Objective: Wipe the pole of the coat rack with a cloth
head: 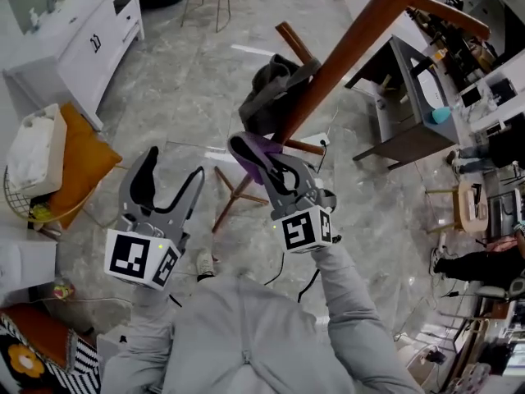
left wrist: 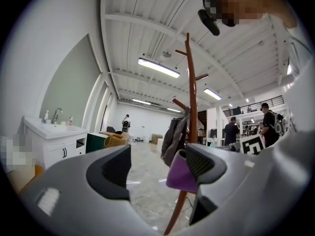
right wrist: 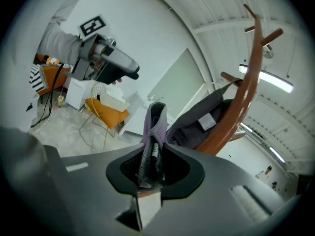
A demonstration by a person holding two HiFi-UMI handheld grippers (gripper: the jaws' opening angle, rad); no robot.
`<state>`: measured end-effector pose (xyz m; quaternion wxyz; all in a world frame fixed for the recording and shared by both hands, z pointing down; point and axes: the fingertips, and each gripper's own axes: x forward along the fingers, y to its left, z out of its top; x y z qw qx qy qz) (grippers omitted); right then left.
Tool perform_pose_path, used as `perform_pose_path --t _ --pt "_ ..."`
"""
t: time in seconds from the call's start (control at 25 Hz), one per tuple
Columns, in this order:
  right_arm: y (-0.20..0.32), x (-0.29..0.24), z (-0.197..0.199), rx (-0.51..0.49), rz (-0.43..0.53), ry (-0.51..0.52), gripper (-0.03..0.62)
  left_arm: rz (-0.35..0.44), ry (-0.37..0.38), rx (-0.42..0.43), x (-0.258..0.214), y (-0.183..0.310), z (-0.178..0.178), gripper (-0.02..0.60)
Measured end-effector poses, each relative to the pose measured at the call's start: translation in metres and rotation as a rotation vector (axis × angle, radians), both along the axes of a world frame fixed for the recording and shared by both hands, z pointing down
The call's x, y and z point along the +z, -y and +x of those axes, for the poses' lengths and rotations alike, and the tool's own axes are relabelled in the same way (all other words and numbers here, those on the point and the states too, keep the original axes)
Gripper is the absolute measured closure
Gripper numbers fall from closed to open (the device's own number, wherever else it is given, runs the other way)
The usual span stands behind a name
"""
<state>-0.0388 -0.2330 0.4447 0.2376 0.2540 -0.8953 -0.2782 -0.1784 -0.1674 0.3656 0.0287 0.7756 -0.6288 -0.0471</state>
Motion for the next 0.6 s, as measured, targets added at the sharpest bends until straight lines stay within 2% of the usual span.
perform_pose_path --t 0.12,0.24,0.6 --pt "0.008 0.033 0.001 -0.008 0.024 -0.146 0.542 -0.003 0.003 -0.028 0.002 -0.005 -0.008 0.204" --pt "0.011 0.059 0.011 0.021 -0.006 -0.227 0.542 -0.011 0.003 -0.044 0.005 -0.008 -0.014 0.204" --pt "0.010 0.089 0.039 0.092 -0.108 -0.230 0.545 -0.029 0.002 -0.019 0.012 0.000 -0.003 0.204"
